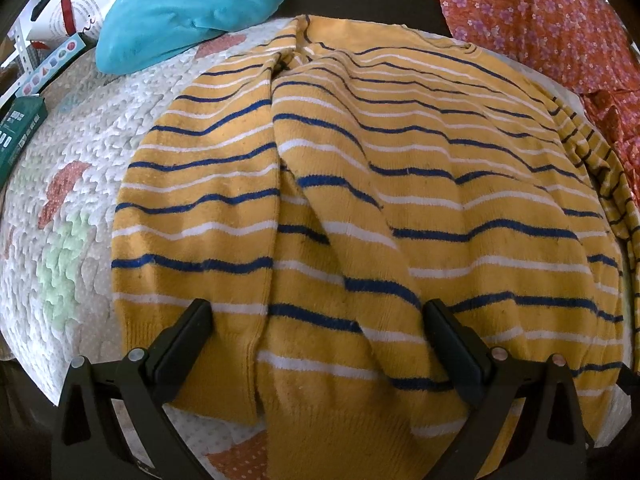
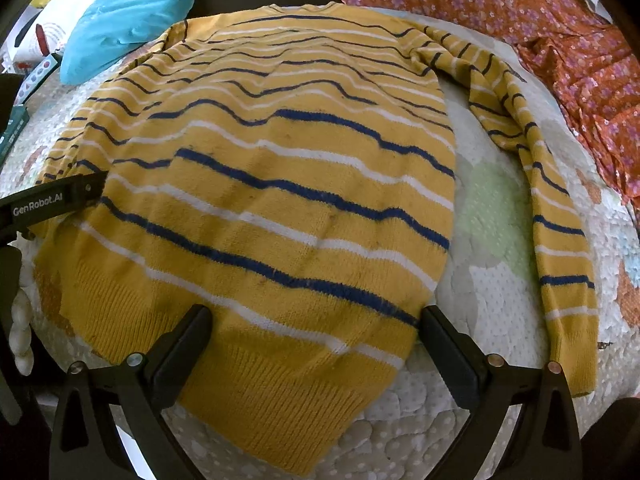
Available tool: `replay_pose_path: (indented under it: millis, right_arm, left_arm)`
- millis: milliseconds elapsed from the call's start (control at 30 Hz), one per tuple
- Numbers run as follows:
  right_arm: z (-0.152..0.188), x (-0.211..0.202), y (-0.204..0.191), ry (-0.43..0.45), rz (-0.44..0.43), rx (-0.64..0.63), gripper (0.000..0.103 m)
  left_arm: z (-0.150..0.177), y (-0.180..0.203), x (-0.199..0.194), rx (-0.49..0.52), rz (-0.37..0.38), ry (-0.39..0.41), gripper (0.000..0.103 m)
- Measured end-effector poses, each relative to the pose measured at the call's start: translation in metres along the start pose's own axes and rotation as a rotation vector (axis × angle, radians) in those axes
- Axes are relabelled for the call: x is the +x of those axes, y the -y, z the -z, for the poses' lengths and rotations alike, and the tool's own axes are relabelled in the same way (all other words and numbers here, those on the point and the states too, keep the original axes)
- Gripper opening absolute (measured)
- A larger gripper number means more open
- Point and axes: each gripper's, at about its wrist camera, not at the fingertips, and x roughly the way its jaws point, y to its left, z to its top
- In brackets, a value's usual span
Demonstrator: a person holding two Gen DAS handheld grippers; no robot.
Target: Fold small clothes
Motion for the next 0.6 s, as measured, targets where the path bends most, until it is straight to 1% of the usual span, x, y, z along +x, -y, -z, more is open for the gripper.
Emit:
replay_pose_path:
  millis: [467, 600]
  right_arm:
    - [0.0043, -0.0007, 0.0023, 0.024, -0.011, 0.000, 0.103]
    - [0.0029, -0.0010, 0.0036, 0.009, -0.019, -0.002, 0.103]
  left_arm:
    - [0.0023, -0.0006, 0.0009, -0.002, -0.004, 0.009, 0.103]
    - [0.0025, -0.0010, 0.0008, -0.001, -0.002, 0.010, 0.103]
